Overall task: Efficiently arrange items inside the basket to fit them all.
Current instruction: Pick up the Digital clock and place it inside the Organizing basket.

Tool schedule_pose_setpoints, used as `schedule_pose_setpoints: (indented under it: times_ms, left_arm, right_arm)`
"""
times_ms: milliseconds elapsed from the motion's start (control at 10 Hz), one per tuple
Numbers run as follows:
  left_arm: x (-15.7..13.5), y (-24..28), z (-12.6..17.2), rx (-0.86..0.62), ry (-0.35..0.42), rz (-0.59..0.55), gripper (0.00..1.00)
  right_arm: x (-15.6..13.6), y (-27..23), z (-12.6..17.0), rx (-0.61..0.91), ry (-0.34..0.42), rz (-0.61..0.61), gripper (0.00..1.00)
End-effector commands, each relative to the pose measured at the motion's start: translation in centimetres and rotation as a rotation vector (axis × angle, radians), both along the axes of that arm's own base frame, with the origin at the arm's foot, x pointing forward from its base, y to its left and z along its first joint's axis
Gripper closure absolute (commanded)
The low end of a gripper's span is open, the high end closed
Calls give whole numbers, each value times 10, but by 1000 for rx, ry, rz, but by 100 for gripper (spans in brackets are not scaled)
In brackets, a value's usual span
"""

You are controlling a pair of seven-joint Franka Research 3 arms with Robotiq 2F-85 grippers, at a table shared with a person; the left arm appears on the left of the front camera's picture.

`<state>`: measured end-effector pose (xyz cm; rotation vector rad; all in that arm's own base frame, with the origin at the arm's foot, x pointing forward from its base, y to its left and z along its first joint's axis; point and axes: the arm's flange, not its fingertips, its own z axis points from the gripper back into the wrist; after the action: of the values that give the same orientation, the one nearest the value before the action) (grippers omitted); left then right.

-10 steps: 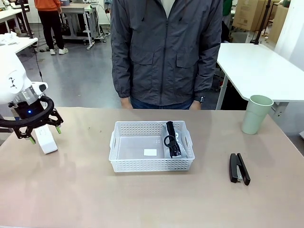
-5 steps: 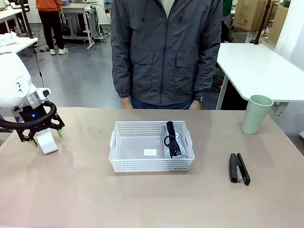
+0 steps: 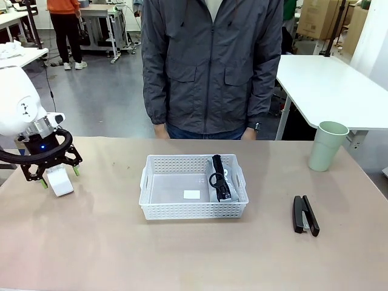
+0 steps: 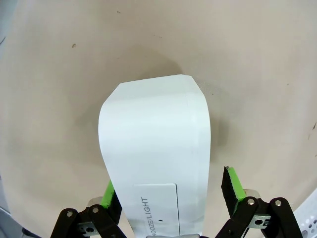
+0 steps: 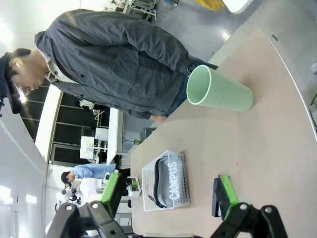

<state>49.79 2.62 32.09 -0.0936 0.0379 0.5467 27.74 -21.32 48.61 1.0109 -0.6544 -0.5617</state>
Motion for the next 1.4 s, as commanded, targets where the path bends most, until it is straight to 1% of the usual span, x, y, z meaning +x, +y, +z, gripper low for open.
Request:
schedule_pose_setpoints:
  times_ms: [0, 100, 200, 300, 400, 500, 700, 800, 900, 1000, 1100, 1200, 1300]
  left_arm:
    - [3, 0, 2, 30, -19, 0, 40]
    - [3, 1, 2, 38, -28, 5, 58]
    - [3, 1, 2, 36, -27, 0, 58]
    - [4, 1, 2, 34, -25, 1, 100]
    - [3, 1, 2, 33, -25, 1, 75]
    - [3, 2, 2, 34, -26, 0, 100]
    - [2, 2, 2, 35, -26, -3, 100]
    - [0, 1, 4, 12, -23, -37, 100]
    - [-6, 0, 10, -7, -36, -64, 100]
    - [-19, -1, 24, -37, -72, -120, 100]
    - [-37, -2, 44, -78, -130, -200, 100]
    - [-58, -6, 64, -86, -190, -311, 100]
    - [-77, -12, 78, -86, -227, -437, 100]
  right_arm:
    - [2, -2, 1, 9, -25, 1, 0]
    - [2, -2, 1, 9, -25, 1, 0]
    - [2, -2, 1, 9, -25, 1, 0]
    - [2, -2, 1, 9, -25, 1, 0]
    - [2, -2, 1, 9, -25, 1, 0]
    - [2, -2, 1, 9, -25, 1, 0]
    - [2, -2, 1, 9, -25, 1, 0]
    - [2, -2, 1, 9, -25, 1, 0]
    - [2, -2, 1, 9, -25, 1, 0]
    - [2, -2, 1, 9, -25, 1, 0]
    - [2, -2, 1, 9, -25, 1, 0]
    - [2, -2, 1, 9, -25, 1, 0]
    - [2, -2, 1, 9, -25, 1, 0]
